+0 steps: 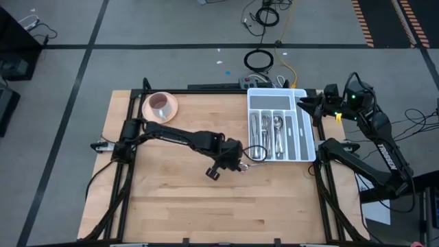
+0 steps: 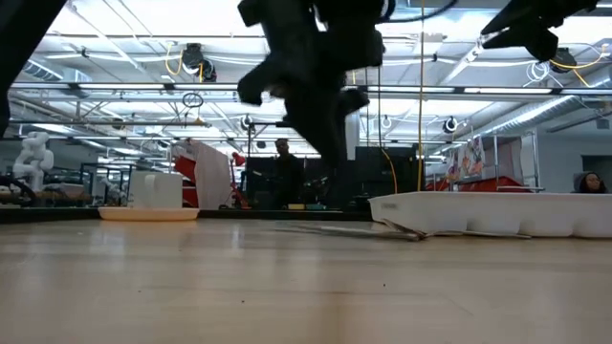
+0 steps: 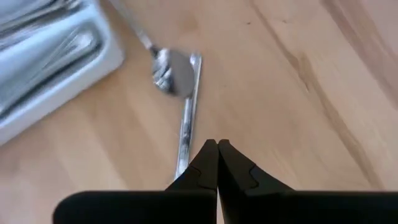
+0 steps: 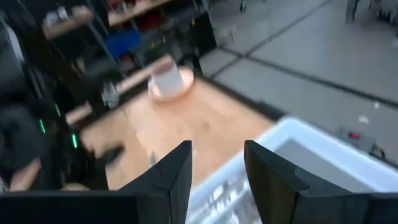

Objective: Sort silverware
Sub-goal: Put the silver knife into the white cutlery tray

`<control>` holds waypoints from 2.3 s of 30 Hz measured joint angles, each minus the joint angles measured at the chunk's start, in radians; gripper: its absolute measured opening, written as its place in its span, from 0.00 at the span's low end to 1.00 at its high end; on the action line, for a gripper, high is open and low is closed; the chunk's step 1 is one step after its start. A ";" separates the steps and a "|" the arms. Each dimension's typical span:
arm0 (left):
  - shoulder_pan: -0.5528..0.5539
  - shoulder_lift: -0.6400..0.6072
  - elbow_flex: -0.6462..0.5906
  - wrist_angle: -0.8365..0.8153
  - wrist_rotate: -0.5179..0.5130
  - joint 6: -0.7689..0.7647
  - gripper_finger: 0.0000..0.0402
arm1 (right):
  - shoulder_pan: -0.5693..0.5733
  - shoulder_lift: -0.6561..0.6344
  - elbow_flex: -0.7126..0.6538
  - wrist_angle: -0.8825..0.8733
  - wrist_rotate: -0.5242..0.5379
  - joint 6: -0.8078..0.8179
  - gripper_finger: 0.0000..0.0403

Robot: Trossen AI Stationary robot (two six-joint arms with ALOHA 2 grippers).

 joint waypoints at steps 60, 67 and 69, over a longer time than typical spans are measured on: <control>-0.169 -0.925 0.003 -0.141 -0.434 -0.630 0.09 | 1.058 1.555 0.390 0.116 0.534 0.309 0.03; -0.169 -0.971 0.003 -0.170 -0.434 -0.630 0.09 | 1.056 1.531 0.493 0.053 0.492 0.302 0.01; -0.169 -0.985 0.003 -0.169 -0.434 -0.631 0.09 | 1.058 1.532 0.530 0.053 0.452 0.302 0.00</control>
